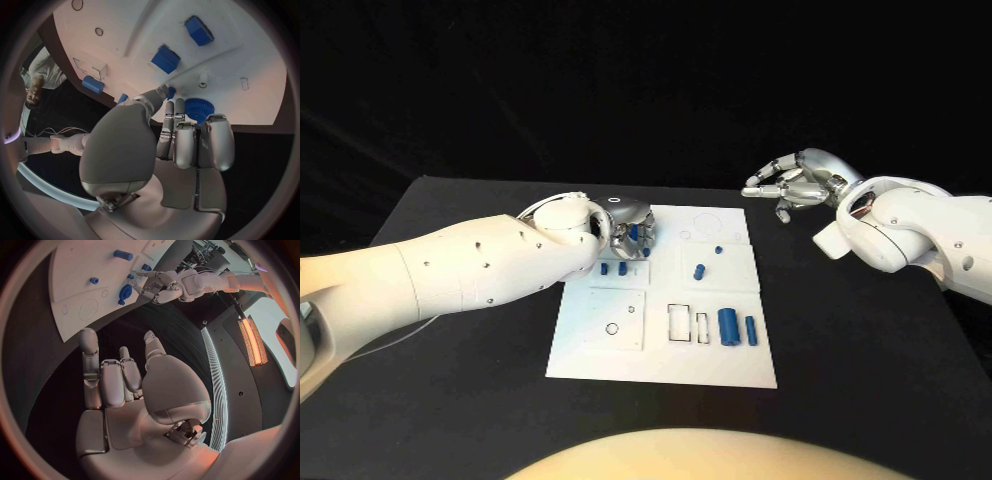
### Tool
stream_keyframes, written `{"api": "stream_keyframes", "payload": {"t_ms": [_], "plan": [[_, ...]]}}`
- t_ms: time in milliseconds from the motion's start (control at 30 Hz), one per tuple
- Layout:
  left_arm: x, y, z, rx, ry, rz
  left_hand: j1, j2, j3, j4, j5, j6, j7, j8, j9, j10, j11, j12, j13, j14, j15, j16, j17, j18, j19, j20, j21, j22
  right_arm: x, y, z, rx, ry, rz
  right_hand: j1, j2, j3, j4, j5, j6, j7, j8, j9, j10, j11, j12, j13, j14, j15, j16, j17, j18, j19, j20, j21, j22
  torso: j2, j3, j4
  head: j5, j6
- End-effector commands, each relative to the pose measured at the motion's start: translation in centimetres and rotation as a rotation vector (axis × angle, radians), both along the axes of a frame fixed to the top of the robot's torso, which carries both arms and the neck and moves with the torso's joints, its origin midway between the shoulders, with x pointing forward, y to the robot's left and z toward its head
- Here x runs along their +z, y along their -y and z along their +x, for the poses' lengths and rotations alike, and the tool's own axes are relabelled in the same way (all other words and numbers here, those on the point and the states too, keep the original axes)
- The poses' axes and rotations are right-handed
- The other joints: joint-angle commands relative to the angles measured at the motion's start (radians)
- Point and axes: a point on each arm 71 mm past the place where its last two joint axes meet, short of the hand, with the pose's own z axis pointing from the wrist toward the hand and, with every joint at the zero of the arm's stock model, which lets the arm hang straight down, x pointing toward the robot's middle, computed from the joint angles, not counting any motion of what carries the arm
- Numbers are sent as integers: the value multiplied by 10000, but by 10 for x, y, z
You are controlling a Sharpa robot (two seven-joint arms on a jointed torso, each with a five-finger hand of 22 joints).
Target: Assemble the parts on the task board
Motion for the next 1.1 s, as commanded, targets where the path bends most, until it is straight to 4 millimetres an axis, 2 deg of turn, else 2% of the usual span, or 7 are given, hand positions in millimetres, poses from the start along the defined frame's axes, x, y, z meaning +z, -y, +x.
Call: {"api": "stream_keyframes", "payload": {"t_ms": [33, 233, 567, 900, 1100], "plan": [[-3, 2, -1, -114, -152, 212, -73, 63, -34, -7, -6, 86, 4, -44, -19, 91, -4, -69, -19, 420, -5, 65, 49, -83, 62, 8, 50, 860, 0, -1, 0, 50, 68, 23, -21, 100, -37, -3, 53, -73, 0, 47, 16, -41, 17, -17, -9, 181, 21, -20, 4, 95, -45, -24, -18, -4, 3, 0, 0, -5, -8], [-4, 4, 0, -115, -103, 156, 9, 213, 63, -45, -5, 193, 30, -134, -67, 206, 2, -171, -118, 484, 66, 154, 157, -109, 120, 51, 144, 948, 0, -2, 0, 73, 60, 27, -21, 100, -37, -3, 53, -73, 0, 47, 16, -41, 17, -17, -9, 181, 21, -20, 4, 95, -45, -24, -18, -4, 4, -3, -10, -7, -10], [-5, 5, 2, -26, -111, 199, 34, 297, 155, -64, -6, 242, 59, -248, -121, 277, 20, -309, -227, 504, 111, 178, 169, -111, 130, 91, 161, 963, 0, -3, 0, 111, 46, 31, -21, 100, -37, -3, 53, -73, 0, 47, 16, -41, 17, -17, -9, 181, 21, -20, 4, 95, -45, -24, -18, -4, 7, 4, 10, -17, -44], [-6, 6, 4, 11, -229, 156, 43, 434, 261, -66, -6, 339, 89, -339, -164, 393, 38, -427, -326, 509, 168, 186, 162, -115, 138, 143, 177, 979, 0, -5, 0, 157, 39, 39, -15, 112, -46, -3, 63, -82, 0, 56, 14, -24, 17, 2, 8, 185, 20, -18, 13, 91, -31, -24, -5, 12, 5, 7, -16, -4, -68], [-7, 9, 5, -46, -288, 158, 53, 474, 300, -83, -6, 420, 82, -366, -176, 462, 32, -488, -374, 510, 166, 189, 157, -114, 142, 153, 186, 988, 0, -6, 0, 179, 32, 43, -15, 112, -46, -3, 63, -82, 0, 56, 14, -24, 17, 2, 8, 185, 20, -18, 13, 91, -31, -24, -5, 12, 1, 2, -6, 12, -94]]}}
